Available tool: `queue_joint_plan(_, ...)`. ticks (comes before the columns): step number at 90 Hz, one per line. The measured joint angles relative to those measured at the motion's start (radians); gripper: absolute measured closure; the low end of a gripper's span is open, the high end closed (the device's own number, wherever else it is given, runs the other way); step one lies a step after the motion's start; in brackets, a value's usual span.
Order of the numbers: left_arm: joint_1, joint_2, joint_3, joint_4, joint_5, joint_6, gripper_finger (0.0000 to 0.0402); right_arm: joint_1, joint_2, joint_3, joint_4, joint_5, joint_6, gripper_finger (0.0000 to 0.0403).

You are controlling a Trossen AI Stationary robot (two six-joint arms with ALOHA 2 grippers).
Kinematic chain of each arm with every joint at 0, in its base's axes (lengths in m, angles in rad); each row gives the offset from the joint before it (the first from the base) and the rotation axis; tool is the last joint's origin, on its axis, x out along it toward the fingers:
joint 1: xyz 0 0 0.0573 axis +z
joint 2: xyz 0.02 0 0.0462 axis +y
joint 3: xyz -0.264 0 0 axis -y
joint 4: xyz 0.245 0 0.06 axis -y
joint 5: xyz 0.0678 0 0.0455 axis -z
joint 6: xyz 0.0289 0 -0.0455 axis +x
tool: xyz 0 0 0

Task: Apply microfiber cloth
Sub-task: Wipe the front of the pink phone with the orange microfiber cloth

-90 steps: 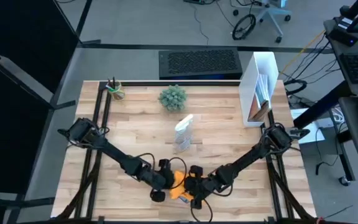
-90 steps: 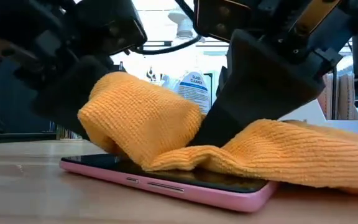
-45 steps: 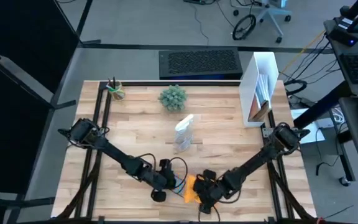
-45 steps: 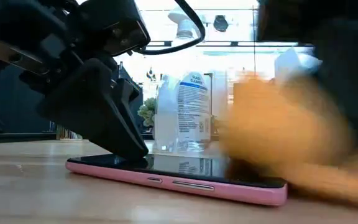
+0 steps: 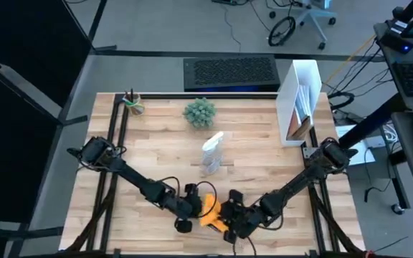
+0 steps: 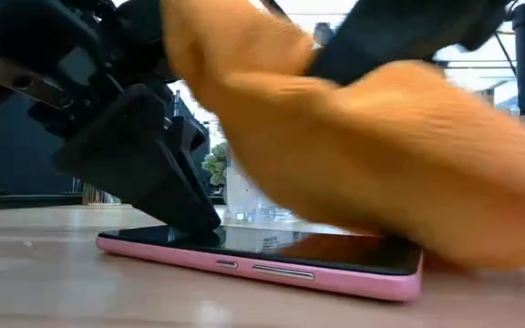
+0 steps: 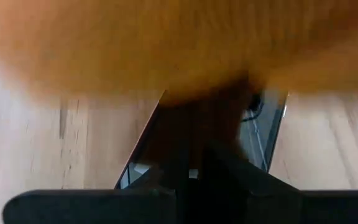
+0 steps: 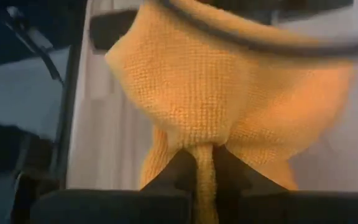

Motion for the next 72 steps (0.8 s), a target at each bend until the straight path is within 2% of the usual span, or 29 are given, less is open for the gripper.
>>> queue_joint_plan(17,0.0,0.0,0.0,0.0,0.001,0.003,0.0355,-0.013,0.107,0.001,0.074,-0.165,0.01,0.0399)
queue_joint_plan(44,0.0,0.0,0.0,0.001,0.003,0.006,0.0355,0.066,0.097,0.008,-0.104,-0.219,0.149,0.0399)
queue_joint_plan(50,0.0,0.0,0.0,0.001,0.002,0.007,0.0355,0.088,0.077,0.006,-0.186,-0.276,0.179,0.0399)
queue_joint_plan(58,0.0,0.0,0.0,0.001,0.002,0.006,0.0355,0.118,0.038,0.004,-0.31,-0.284,0.228,0.0399)
queue_joint_plan(72,-0.003,-0.008,0.009,-0.011,-0.006,0.014,0.0355,0.158,-0.053,-0.001,-0.652,-0.21,0.464,0.0396)
